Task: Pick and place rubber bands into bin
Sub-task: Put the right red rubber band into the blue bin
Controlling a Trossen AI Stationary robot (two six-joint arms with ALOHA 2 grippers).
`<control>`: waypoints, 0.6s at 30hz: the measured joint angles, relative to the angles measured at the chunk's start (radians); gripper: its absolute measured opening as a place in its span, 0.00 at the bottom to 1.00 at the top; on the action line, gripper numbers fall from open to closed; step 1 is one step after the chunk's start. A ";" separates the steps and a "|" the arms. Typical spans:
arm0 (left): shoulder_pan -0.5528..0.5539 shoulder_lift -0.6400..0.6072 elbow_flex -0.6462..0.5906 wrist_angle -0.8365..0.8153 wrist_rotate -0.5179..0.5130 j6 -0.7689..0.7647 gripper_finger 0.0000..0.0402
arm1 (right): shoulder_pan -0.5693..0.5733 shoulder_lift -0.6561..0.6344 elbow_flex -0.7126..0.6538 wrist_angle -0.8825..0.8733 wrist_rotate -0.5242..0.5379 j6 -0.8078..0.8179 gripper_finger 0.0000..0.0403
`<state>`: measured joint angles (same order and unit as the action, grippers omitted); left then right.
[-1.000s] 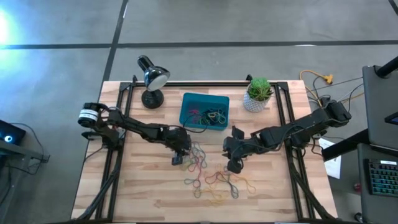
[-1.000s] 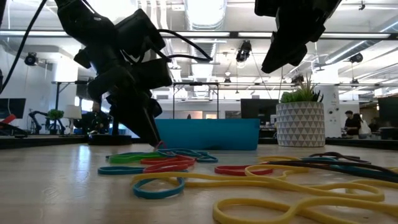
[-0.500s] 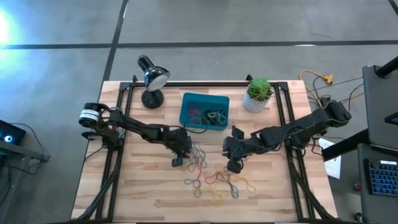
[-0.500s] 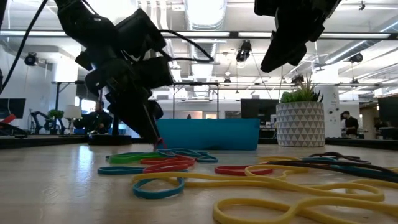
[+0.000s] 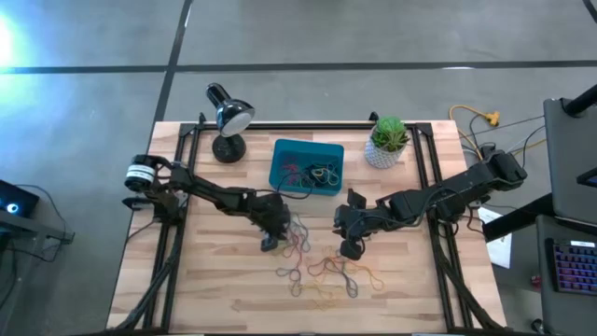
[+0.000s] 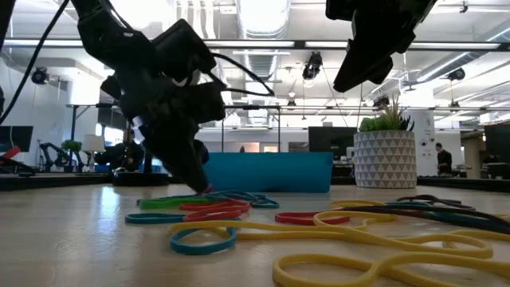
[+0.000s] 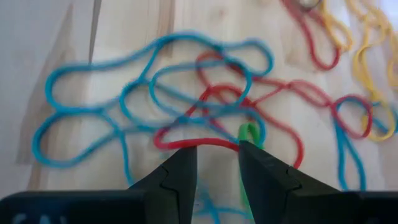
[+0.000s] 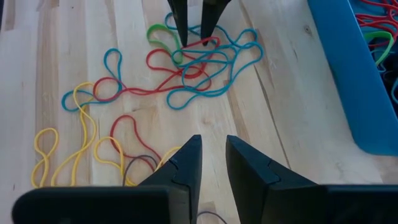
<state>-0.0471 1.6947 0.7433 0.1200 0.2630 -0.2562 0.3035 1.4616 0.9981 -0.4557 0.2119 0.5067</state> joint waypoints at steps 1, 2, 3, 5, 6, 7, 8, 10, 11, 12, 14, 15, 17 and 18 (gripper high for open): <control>0.000 -0.002 0.000 0.007 0.001 -0.001 0.26 | 0.000 0.000 0.000 0.000 0.000 0.000 0.16; 0.000 -0.004 0.000 0.011 0.001 -0.001 0.26 | 0.000 0.000 0.000 0.000 0.000 0.000 0.16; 0.000 -0.005 0.000 0.017 0.003 -0.002 0.26 | 0.000 0.000 0.000 0.001 0.000 0.000 0.16; 0.001 -0.005 0.000 0.027 0.019 -0.002 0.26 | 0.000 0.000 0.000 0.001 0.000 0.000 0.16; 0.001 -0.005 0.000 0.029 0.024 -0.002 0.26 | 0.000 0.000 0.000 0.001 0.000 0.001 0.16; 0.001 -0.005 0.000 0.030 0.027 -0.002 0.26 | 0.000 0.000 0.000 0.001 0.000 0.001 0.16; 0.001 -0.005 0.000 0.030 0.030 -0.002 0.26 | 0.000 0.000 0.000 0.001 0.000 0.001 0.16; 0.001 -0.005 0.000 0.029 0.032 -0.003 0.26 | 0.000 0.000 0.000 0.001 0.000 0.001 0.16; 0.001 -0.005 0.000 0.030 0.034 -0.003 0.26 | 0.000 0.000 0.000 0.001 0.000 0.001 0.16; 0.001 -0.005 -0.001 0.030 0.035 -0.003 0.26 | 0.000 0.000 0.000 0.001 0.000 0.001 0.15; 0.001 -0.005 -0.001 0.030 0.036 -0.003 0.26 | 0.000 0.000 0.000 0.001 0.000 0.001 0.15; 0.001 -0.006 -0.001 0.030 0.036 -0.003 0.26 | 0.000 0.000 0.000 0.001 0.000 0.001 0.15; 0.001 -0.006 -0.001 0.029 0.036 -0.002 0.25 | 0.000 0.000 0.000 0.001 0.000 0.000 0.15; 0.001 -0.006 -0.002 0.030 0.033 -0.002 0.23 | 0.000 0.000 0.000 0.001 0.000 0.000 0.15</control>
<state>-0.0460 1.6890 0.7418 0.1497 0.2962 -0.2577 0.3035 1.4616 0.9981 -0.4549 0.2115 0.5072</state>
